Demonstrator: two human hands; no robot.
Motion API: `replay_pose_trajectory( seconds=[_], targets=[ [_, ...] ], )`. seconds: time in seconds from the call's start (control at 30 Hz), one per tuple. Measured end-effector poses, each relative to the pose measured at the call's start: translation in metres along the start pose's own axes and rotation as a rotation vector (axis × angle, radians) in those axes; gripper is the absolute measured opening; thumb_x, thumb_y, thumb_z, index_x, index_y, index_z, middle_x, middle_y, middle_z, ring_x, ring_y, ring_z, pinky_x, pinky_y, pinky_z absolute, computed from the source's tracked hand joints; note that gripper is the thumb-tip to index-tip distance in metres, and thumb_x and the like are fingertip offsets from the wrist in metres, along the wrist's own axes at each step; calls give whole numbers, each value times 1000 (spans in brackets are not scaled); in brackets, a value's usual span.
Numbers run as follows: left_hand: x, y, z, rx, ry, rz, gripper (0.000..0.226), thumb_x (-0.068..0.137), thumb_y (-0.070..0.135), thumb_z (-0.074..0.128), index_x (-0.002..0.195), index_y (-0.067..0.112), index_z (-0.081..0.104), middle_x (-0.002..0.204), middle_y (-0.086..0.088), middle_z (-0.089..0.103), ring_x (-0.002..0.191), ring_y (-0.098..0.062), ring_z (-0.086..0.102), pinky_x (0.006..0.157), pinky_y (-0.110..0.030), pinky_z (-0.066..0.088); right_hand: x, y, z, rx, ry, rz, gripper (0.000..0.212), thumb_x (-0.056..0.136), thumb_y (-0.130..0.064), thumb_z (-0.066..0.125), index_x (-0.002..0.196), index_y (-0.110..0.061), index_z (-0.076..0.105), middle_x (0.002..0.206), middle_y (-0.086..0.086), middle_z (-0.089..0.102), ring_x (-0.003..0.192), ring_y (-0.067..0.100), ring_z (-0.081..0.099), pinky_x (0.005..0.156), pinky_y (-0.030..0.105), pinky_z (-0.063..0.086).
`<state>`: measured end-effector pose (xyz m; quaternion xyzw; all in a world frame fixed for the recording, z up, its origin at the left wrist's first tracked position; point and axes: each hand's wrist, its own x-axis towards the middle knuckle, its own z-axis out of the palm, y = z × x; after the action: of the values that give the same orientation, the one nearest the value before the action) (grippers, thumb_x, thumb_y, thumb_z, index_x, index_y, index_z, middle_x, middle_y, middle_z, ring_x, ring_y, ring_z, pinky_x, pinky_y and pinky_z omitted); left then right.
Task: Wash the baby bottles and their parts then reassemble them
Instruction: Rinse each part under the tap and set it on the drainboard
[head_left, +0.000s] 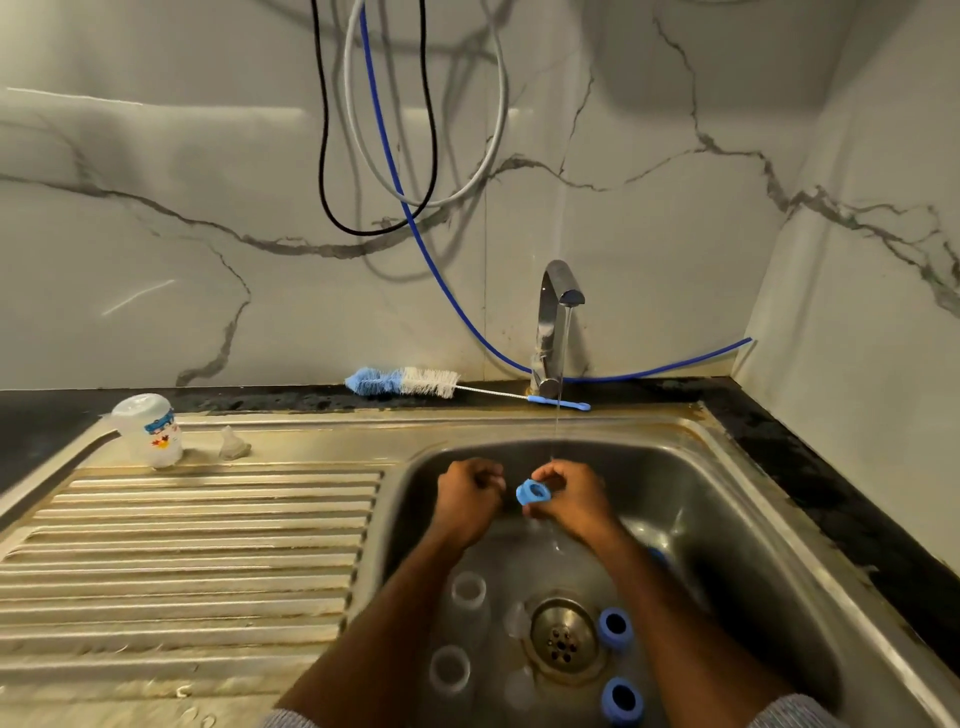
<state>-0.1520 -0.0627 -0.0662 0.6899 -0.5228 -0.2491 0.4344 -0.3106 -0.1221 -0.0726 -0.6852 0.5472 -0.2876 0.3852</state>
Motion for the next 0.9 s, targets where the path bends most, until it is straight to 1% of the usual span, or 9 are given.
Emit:
replay_pose_trajectory(
  seconds=[0.07,0.13,0.23,0.37,0.47,0.53,0.6,0.7,0.9],
  targets=[
    [-3,3,-29,12,79,108,17,94,8,66,107,12,74,91,0,74,82,-9,69,76,-22,54,-3,-14,6,-28,69,-91,49,63,-6,92,106,-17,71,105,-2,71,97,12,66,88,30,57],
    [-7,-2,-61,56,118,208,14,95,11,67,106,17,73,93,7,72,85,-1,67,74,-13,53,-7,-29,14,4,147,-184,48,63,-3,90,105,-18,71,107,-3,69,99,12,64,90,31,56],
    [-13,-20,-112,61,196,187,14,95,12,67,99,25,71,93,14,70,85,2,66,70,-7,50,-16,-39,28,-102,75,-264,47,63,-3,89,105,-17,71,110,-2,69,103,14,62,94,31,53],
    [-17,-51,-174,137,301,98,9,93,12,71,91,20,74,86,7,71,81,-3,66,74,-20,52,-18,-52,41,-122,73,-323,48,62,0,88,104,-19,73,109,-2,71,102,15,64,95,30,52],
    [-22,-74,-211,235,320,39,3,93,16,71,93,16,75,88,3,71,83,-8,66,80,-32,56,-12,-84,60,-36,115,-344,50,61,-4,91,100,-27,70,99,-4,71,87,9,65,77,12,49],
    [-26,-87,-230,260,382,14,3,92,16,72,93,15,75,87,1,72,81,-11,66,81,-35,56,-6,-110,81,17,77,-364,53,58,-7,94,100,-26,67,91,-8,69,77,6,64,68,7,46],
    [-29,-97,-241,280,420,4,3,92,16,72,93,16,74,88,-1,73,80,-10,65,80,-34,56,0,-135,107,5,0,-370,58,59,-10,95,108,-22,66,94,-7,67,80,8,64,72,12,49],
    [-25,-104,-245,291,408,-37,3,92,18,72,92,16,74,87,-1,73,81,-14,67,82,-38,57,7,-167,145,-49,-101,-388,63,63,-11,93,118,-17,63,105,-1,66,95,15,64,85,28,55],
    [-13,-104,-243,317,404,-65,7,93,19,67,96,20,73,93,2,74,86,-15,68,83,-40,58,19,-205,203,-115,-166,-380,62,64,-8,90,116,-20,59,109,1,64,104,19,63,94,41,54]
  ],
)
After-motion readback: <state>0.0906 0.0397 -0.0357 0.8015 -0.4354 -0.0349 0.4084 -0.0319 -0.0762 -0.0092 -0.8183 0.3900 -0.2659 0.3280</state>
